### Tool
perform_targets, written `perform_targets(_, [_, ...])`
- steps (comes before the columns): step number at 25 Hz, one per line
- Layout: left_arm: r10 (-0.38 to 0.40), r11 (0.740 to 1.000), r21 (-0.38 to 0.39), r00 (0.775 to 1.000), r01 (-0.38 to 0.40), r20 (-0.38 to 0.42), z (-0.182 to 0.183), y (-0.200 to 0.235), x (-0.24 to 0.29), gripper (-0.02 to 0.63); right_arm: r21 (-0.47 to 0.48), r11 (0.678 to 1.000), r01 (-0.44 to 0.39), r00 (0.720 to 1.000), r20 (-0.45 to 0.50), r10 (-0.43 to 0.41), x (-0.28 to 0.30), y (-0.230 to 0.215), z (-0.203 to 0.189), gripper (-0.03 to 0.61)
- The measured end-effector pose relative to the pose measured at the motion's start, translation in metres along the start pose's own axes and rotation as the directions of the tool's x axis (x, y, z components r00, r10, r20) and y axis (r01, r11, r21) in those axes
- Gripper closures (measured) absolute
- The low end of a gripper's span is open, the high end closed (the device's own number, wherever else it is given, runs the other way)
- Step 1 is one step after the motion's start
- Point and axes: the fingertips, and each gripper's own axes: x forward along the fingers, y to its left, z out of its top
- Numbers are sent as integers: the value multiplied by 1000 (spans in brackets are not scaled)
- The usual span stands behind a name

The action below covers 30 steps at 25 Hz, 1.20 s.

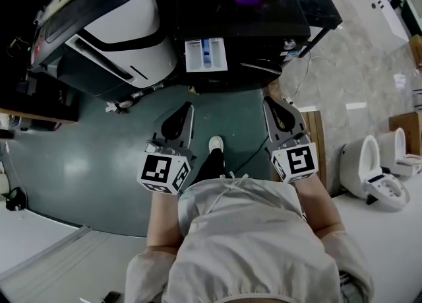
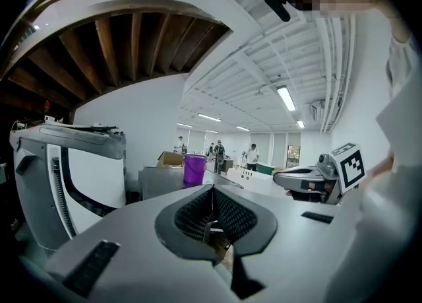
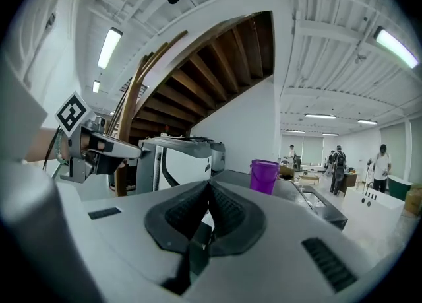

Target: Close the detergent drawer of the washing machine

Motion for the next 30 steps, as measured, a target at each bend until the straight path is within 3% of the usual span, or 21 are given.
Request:
perform_targets(9, [-43, 999, -15, 997, 42, -69, -22, 91, 76, 594, 22, 999, 39, 997, -61, -37, 110, -14, -14, 574])
perform_targets(13, [-63, 997, -40, 992, 59, -108, -50, 106, 96, 594, -2, 1000, -5, 996, -87, 5, 142, -8, -31, 574])
perform_targets(16, [-78, 996, -48, 989, 73, -123, -74, 113, 109, 594, 14, 1000, -20, 992, -127, 22, 161, -5, -55, 572])
perform_targets(20, [-111, 988, -121, 986, 96, -126, -104, 118, 126, 594, 29, 999, -37, 982, -183, 42, 180, -12, -99, 574])
perform_targets(30, [-58, 985, -172, 948, 4, -312, -207, 131, 151, 594, 112, 993, -33, 944, -322, 67, 202, -26, -187, 574])
